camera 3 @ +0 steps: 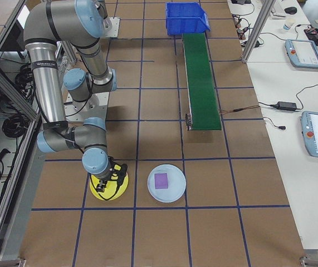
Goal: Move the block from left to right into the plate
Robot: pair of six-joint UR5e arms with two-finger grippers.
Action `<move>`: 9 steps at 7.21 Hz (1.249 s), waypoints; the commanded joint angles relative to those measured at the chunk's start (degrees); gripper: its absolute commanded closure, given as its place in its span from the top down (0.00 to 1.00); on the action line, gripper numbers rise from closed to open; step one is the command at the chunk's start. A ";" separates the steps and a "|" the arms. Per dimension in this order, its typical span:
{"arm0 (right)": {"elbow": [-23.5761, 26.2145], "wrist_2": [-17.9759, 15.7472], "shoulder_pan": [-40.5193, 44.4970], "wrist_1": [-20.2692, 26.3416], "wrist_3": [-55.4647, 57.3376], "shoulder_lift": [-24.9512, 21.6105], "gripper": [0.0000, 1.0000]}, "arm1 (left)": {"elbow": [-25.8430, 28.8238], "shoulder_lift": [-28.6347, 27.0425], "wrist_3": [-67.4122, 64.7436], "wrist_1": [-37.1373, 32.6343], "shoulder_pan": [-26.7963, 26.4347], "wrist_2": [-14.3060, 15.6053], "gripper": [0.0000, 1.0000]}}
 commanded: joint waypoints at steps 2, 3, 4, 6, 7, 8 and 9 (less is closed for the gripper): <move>-5.41 0.33 15.93 9.44 7.92 -5.40 0.99 | 0.00 -0.09 -0.03 0.00 0.00 -0.06 1.00; -6.29 0.60 21.56 9.88 13.43 -6.98 0.98 | 0.08 -0.09 0.06 0.00 0.00 0.03 1.00; -7.69 2.61 27.01 12.32 19.49 -8.83 0.99 | 0.00 0.26 -0.03 -0.70 -0.09 0.11 1.00; -9.11 3.24 40.44 14.88 27.95 -10.42 1.00 | 0.00 0.08 -0.03 -0.61 0.00 0.03 1.00; -9.46 3.42 46.08 18.12 32.69 -13.21 1.00 | 0.00 -0.18 -0.38 -0.44 0.00 0.03 1.00; -9.64 2.72 53.01 19.19 37.96 -15.67 1.00 | 0.00 -0.18 0.14 -0.18 0.09 0.11 1.00; -10.16 3.06 59.60 19.38 43.93 -17.53 1.00 | 0.00 -0.18 0.06 -0.35 0.09 0.03 1.00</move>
